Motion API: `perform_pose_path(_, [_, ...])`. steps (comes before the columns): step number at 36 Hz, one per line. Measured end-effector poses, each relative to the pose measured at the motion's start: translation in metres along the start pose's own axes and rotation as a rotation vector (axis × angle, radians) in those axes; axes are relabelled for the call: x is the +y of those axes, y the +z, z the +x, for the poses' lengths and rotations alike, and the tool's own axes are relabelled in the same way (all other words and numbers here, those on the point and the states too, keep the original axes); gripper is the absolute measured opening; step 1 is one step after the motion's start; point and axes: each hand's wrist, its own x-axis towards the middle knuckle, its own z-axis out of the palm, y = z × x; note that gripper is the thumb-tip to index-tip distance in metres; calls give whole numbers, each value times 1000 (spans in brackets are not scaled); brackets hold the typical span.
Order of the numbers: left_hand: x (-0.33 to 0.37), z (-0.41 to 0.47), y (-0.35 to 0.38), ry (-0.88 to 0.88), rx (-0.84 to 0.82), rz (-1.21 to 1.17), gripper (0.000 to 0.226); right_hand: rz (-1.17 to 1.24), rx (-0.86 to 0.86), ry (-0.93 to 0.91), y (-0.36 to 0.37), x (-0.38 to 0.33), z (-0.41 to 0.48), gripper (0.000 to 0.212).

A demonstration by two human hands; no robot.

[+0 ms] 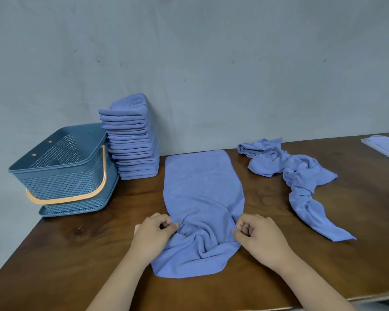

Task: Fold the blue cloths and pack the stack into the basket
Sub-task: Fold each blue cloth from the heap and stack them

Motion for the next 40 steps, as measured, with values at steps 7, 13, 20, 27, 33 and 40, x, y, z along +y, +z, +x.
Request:
perform_pose_path(7, [-18,-17,-21,-22,167,-83,29,-90,176,122,-18,20,-21,23])
perform_pose_path(13, [-26,-34,-25,54,250,-87,19,-306,292,79,-22,27,-35,26])
perform_pose_path(20, [-15,-63,-39,430,75,-167,30,-278,64,-396,-23,12,-46,25])
perform_pose_path(27, [-18,-64,-27,476,-130,62,24,-328,-112,-393,-17,16,-41,39])
perform_pose_path(33, [-20,-66,-34,349,-121,-222,14,-95,14,-357,-26,15,-43,32])
perform_pose_path(40, [-18,-66,-40,418,-187,-366,24,34,-59,-273,-30,13,-41,46])
